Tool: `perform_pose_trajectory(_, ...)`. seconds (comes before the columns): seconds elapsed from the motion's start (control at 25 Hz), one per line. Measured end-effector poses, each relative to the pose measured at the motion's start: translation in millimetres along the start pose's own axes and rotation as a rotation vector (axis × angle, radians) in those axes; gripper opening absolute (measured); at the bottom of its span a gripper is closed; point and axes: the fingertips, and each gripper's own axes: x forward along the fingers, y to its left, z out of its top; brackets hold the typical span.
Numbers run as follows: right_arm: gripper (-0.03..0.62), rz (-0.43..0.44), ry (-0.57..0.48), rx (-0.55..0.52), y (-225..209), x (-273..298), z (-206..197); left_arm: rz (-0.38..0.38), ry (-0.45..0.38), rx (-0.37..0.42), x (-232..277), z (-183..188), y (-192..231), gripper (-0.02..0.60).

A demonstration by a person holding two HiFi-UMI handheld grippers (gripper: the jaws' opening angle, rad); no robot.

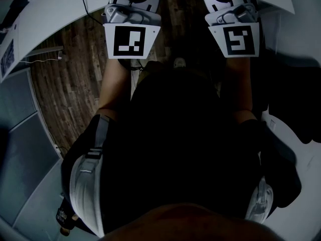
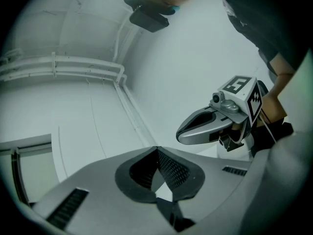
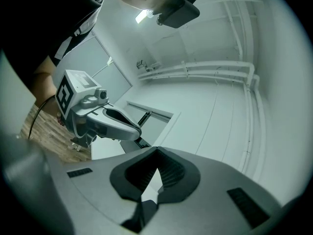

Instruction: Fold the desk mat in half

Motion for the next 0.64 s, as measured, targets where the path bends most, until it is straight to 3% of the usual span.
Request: perform_pose_trajectory(0.64,0.029,0.035,0.011,0.008,16,3,-5,0.011,0.001,0.002,-1,-1,-2,0.008)
